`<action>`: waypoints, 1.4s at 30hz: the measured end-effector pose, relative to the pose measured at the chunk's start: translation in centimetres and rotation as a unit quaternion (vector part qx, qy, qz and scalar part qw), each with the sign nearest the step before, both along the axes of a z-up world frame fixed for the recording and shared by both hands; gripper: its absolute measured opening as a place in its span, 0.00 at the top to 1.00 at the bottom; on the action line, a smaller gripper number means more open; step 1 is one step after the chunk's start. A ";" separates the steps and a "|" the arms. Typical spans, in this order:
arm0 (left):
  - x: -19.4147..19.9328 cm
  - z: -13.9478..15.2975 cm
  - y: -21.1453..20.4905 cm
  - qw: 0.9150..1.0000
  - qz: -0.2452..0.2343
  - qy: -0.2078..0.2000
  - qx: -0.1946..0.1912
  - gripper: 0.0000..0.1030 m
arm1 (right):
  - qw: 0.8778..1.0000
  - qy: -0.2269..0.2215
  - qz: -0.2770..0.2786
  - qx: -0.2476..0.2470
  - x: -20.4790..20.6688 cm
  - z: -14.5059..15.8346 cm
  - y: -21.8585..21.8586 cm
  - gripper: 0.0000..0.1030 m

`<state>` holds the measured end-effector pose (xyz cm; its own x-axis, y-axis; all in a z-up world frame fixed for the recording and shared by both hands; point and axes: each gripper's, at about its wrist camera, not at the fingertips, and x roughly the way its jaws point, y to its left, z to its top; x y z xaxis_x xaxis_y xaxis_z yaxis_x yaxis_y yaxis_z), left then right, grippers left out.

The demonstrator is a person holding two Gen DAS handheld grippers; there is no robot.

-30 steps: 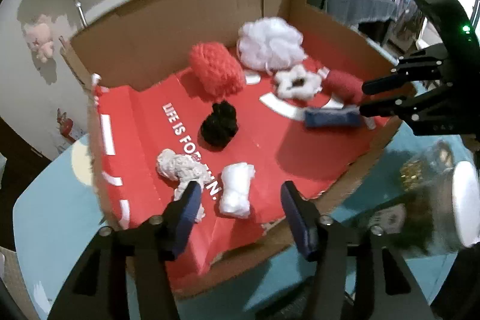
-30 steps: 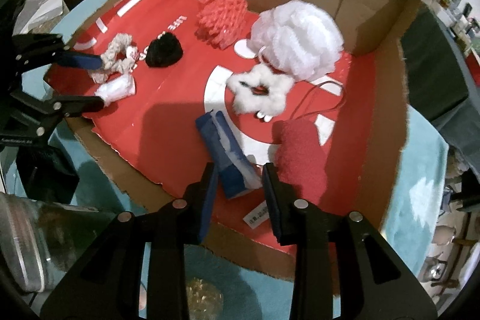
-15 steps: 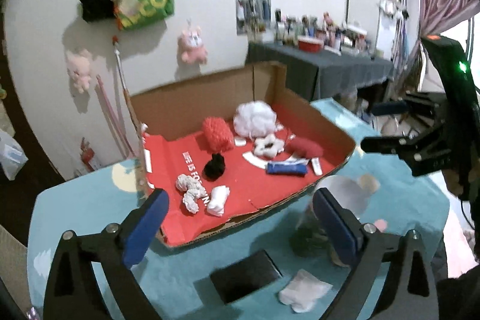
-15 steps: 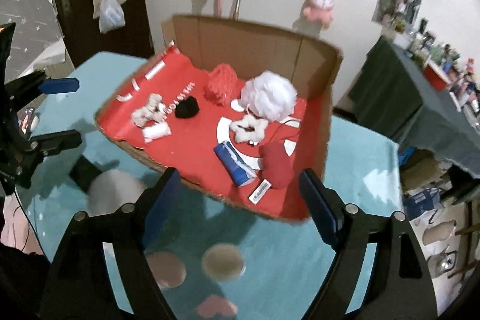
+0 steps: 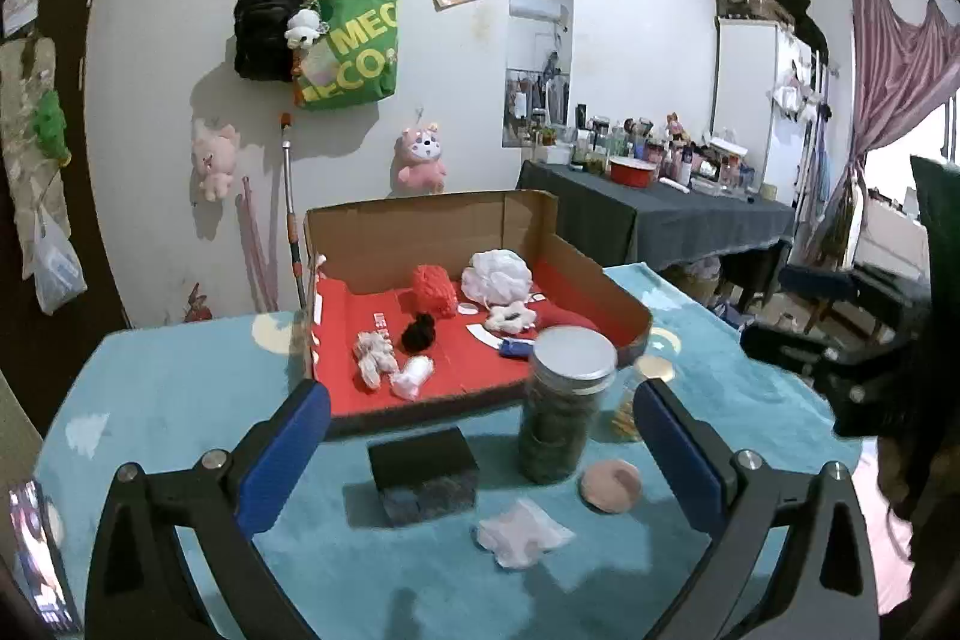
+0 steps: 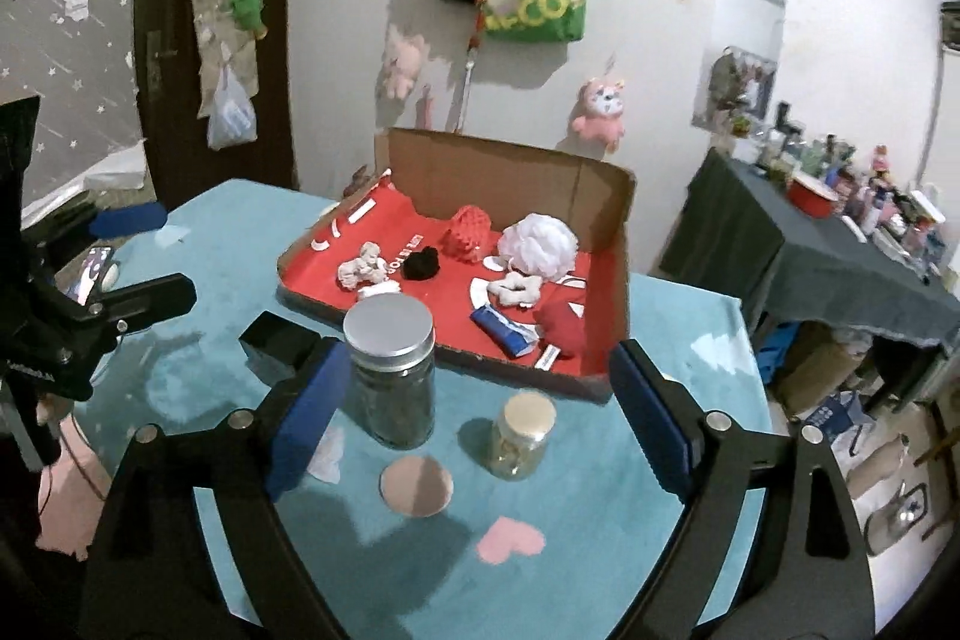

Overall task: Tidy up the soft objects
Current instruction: 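Withdraw both tools from the box toward the tissue and beige sponge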

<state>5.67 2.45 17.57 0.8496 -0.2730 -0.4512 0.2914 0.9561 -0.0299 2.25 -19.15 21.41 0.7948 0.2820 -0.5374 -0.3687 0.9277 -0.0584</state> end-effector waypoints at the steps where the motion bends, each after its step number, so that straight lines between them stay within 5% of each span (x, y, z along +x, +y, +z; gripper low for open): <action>1: -0.6 -0.3 -0.2 1.000 0.001 -0.003 -0.003 0.00 | 1.000 -0.010 -0.005 0.000 -0.9 -0.3 0.1 0.14; 17: -4.5 -6.8 -1.8 1.000 0.024 0.004 -0.014 0.00 | 0.997 -0.033 -0.062 0.023 -7.1 -6.6 0.4 0.14; 27: -4.0 -10.5 -2.1 0.998 0.035 0.047 -0.015 0.00 | 0.994 0.016 -0.089 0.059 -6.9 -10.8 -1.0 0.14; 42: -3.5 -13.6 -2.0 0.995 0.051 0.082 -0.014 0.00 | 0.993 0.039 -0.105 0.042 -7.1 -14.8 -0.4 0.14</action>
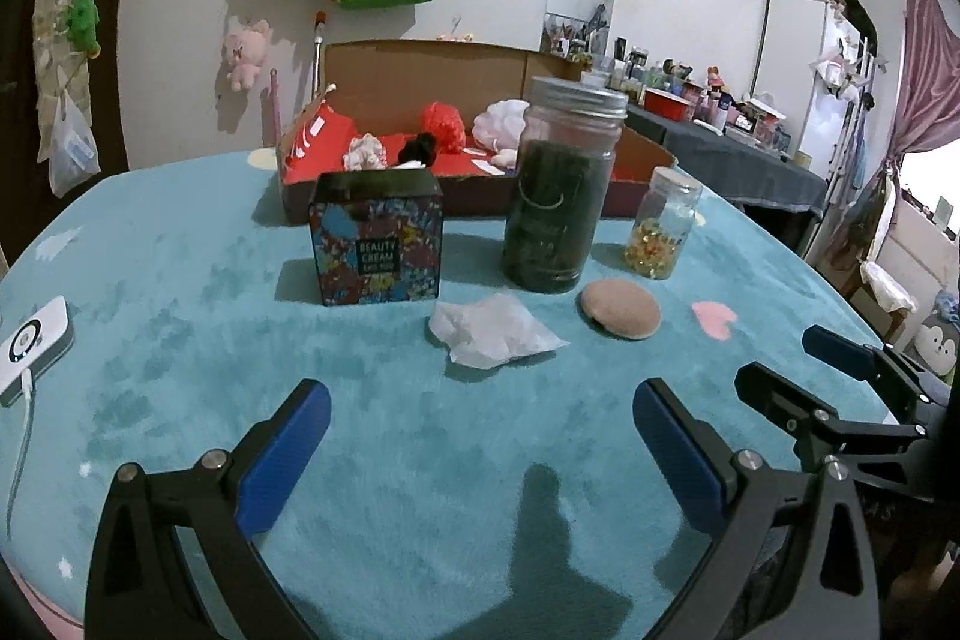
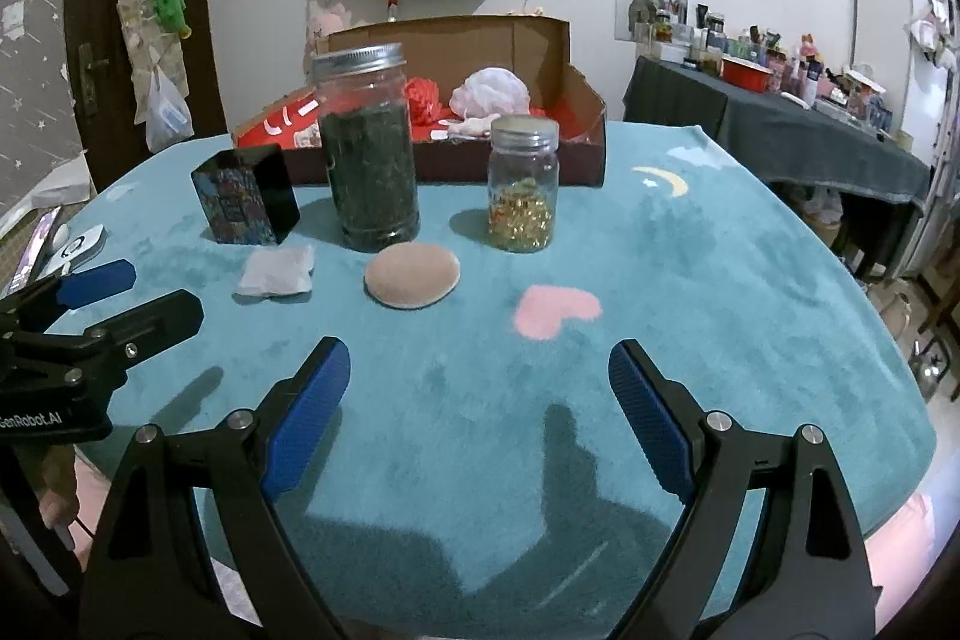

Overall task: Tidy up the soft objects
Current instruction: 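Withdraw both tools from the box toward the tissue and beige sponge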

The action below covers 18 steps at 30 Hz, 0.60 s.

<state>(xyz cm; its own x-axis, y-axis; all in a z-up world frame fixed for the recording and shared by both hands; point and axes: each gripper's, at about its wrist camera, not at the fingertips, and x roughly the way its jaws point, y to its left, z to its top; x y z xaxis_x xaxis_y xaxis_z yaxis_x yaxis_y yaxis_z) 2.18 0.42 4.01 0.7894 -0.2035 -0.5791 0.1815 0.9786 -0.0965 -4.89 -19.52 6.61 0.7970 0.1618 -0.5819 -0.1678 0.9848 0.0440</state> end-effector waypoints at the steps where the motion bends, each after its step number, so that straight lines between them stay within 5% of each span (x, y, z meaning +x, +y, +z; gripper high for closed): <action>1: 0.1 0.0 0.0 1.000 0.001 0.001 0.000 0.00 | 1.000 0.001 0.000 0.001 0.0 -0.2 0.0 0.14; 18: 1.9 -0.1 -0.2 1.000 -0.005 0.020 0.013 0.00 | 0.999 0.030 0.004 0.013 1.5 -1.0 -0.1 0.14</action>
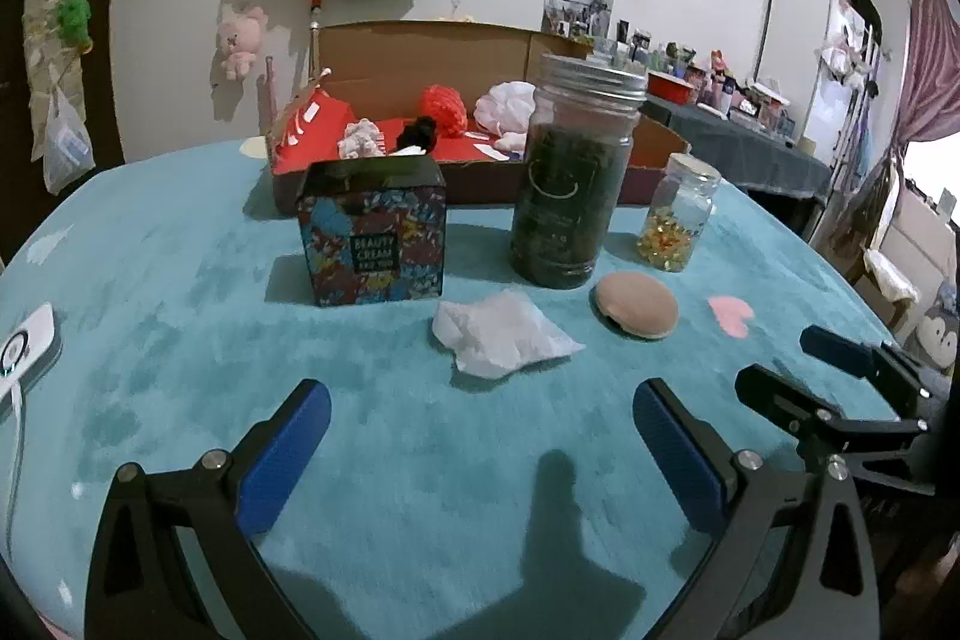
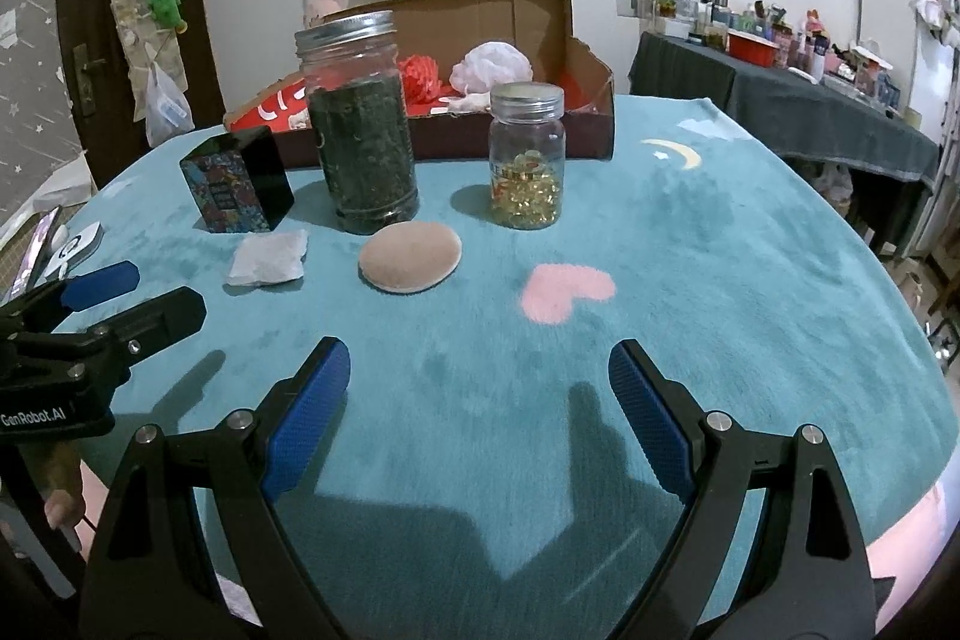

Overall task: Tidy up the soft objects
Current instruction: 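Withdraw both tools from the box toward the tissue and beige sponge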

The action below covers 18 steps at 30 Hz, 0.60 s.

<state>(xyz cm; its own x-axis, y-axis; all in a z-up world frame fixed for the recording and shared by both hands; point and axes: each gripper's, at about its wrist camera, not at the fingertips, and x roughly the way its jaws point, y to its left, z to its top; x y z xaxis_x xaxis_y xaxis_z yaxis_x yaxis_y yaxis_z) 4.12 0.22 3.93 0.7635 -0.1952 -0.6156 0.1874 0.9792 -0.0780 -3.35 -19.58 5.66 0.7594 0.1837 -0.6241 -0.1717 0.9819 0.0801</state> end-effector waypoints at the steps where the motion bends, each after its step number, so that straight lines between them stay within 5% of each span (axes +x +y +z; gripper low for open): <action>1: 0.3 0.1 -0.1 1.000 -0.002 0.002 0.004 0.00 | 1.000 0.004 0.004 -0.002 0.4 0.1 0.0 0.14; 9: 3.5 0.1 -0.2 0.999 -0.033 0.039 0.016 0.05 | 0.999 0.024 0.043 -0.005 3.5 0.8 0.4 0.14; 18: 6.4 -0.9 -0.8 0.993 -0.077 0.089 0.022 0.24 | 0.991 0.069 0.111 -0.019 7.9 0.4 1.7 0.14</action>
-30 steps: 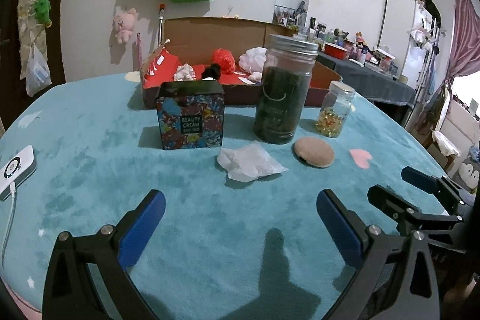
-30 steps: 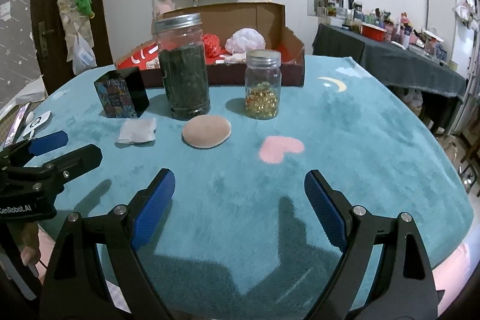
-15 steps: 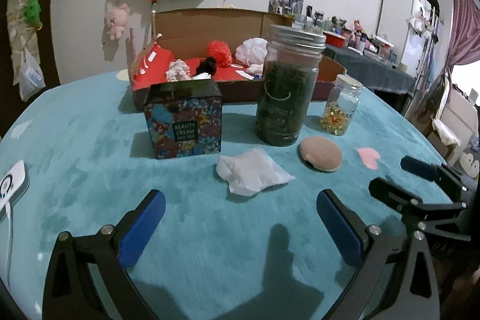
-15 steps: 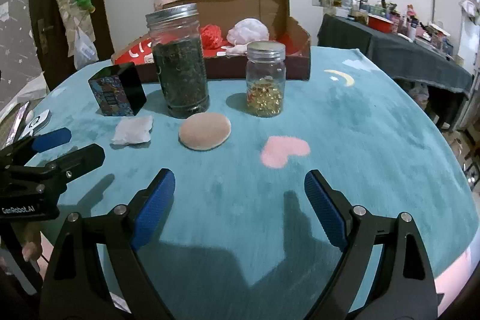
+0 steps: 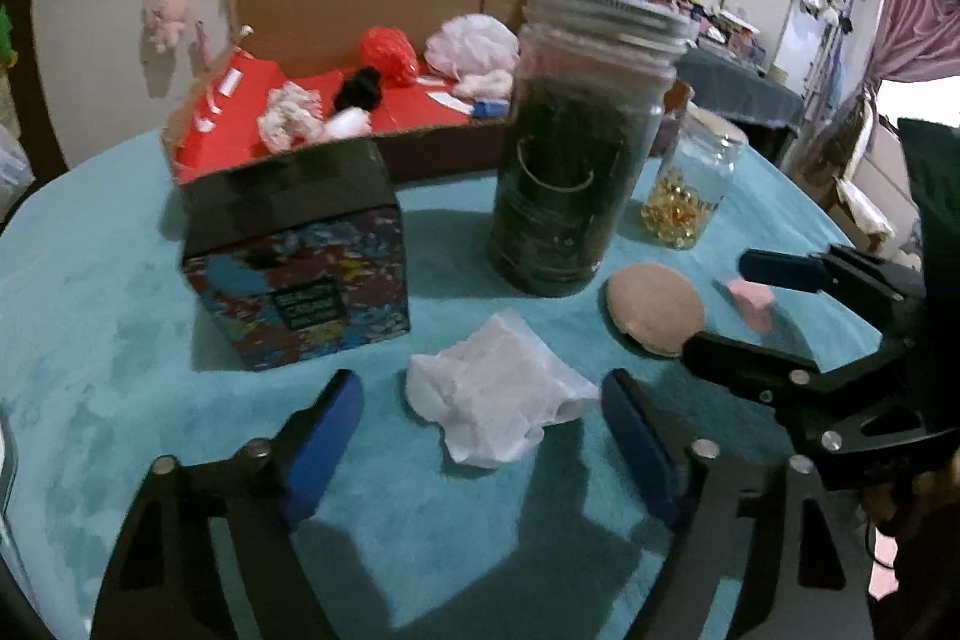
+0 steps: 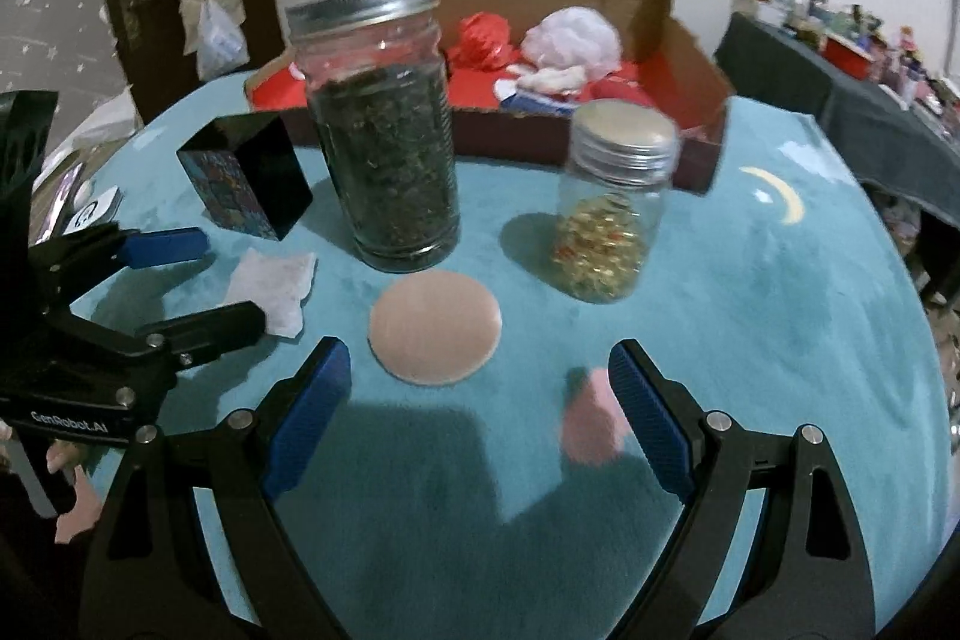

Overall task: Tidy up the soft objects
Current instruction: 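Withdraw both tools from the box toward the tissue and beige sponge, then grasp the white tissue with left tool while right tool grasps beige round sponge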

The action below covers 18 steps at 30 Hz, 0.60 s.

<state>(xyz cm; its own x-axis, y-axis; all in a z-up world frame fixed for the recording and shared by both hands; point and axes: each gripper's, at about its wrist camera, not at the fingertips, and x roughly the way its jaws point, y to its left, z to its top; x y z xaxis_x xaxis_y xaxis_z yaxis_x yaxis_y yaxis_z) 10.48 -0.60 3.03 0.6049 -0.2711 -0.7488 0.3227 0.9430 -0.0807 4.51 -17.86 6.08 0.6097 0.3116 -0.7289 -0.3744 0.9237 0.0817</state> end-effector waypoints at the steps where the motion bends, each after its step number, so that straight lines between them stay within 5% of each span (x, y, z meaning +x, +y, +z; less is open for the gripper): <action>1: 0.2 -0.2 -0.1 1.000 -0.004 0.006 0.001 0.27 | 1.000 0.009 0.008 0.000 0.5 -0.2 0.2 0.14; 3: 0.6 -0.3 -0.2 1.000 -0.009 0.010 0.003 0.30 | 0.999 0.026 0.024 0.005 1.2 -0.5 0.5 0.15; 6: 0.9 -0.4 -0.3 1.000 -0.015 0.009 0.008 0.41 | 0.999 0.035 0.034 -0.001 1.8 -0.8 1.0 0.28; 11: 0.8 -0.3 -0.6 0.999 -0.034 0.009 0.000 0.74 | 0.997 0.043 0.058 0.002 2.3 -1.1 1.7 0.59; 14: 0.6 0.2 -0.7 0.999 -0.045 0.006 -0.012 0.80 | 0.997 0.032 0.069 -0.003 1.6 -0.9 2.1 0.74; 18: 0.1 1.2 -1.0 0.998 -0.060 -0.001 -0.026 0.81 | 0.997 0.022 0.068 0.009 0.8 -0.2 2.0 0.80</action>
<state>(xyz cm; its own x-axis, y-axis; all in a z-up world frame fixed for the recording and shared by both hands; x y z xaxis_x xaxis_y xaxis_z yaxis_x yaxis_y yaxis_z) 10.62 -1.56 4.19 0.5679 -0.3798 -0.7302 0.4336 0.8921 -0.1268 5.35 -15.82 5.84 0.5284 0.4027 -0.7474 -0.4922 0.8626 0.1168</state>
